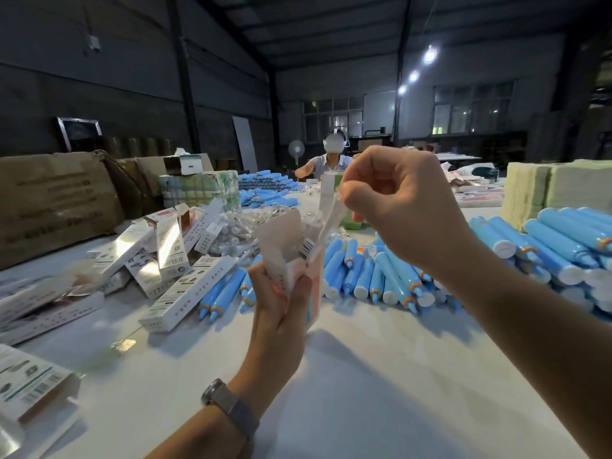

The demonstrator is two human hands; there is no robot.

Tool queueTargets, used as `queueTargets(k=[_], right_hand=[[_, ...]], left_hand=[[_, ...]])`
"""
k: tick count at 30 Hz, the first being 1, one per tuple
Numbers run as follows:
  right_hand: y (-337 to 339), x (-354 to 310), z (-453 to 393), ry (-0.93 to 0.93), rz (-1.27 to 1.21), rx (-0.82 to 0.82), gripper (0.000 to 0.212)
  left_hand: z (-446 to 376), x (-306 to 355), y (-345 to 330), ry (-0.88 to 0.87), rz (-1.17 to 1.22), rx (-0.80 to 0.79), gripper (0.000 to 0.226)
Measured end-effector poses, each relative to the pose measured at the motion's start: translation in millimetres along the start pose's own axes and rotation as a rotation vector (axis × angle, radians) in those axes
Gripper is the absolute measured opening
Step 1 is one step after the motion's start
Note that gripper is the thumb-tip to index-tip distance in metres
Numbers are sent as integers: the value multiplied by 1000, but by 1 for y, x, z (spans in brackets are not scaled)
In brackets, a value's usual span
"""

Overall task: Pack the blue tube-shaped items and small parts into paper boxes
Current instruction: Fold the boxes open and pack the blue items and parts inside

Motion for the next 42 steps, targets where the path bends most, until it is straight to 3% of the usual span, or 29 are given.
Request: queueTargets(k=[8,15,23,26,30,32,34,39,42], right_hand=[[-6,-12,9,199,134,101,9],[-26,8,11,209,426,-110,4],[-32,30,10,-58,234,-138,29],[-36,43,8,-260,167,-177,33],[-39,66,11,-607,-119,-269,41],[-46,72,16,-671,-232,-295,38],[-53,76,19,-642,-363,-316,42],[-54,78,18,-410,-514,-345,47],[-50,80,19,-282,-575,-321,51]], left_hand=[[1,-2,2,-17,-96,-30,22],[4,4,0,-98,-165,-48,30],[4,2,0,-117,-204,-43,24],[4,4,1,-161,-221,-50,23],[3,4,1,-198,-305,-57,33],[2,1,2,-186,-302,-39,23],[1,-1,4,-160,-298,-15,22],[-5,-2,7,-75,-260,-2,50],[-4,-1,7,-83,-238,-36,51]])
Point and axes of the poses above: each hand's wrist, its own z-axis away from the middle knuckle, its own y-axis out of the back of the hand, x = y × z, the point moved 4 cm from there along -z, towards the middle knuckle, and after that the axes turned 7 degrees about -x, right-handed, at the moved point
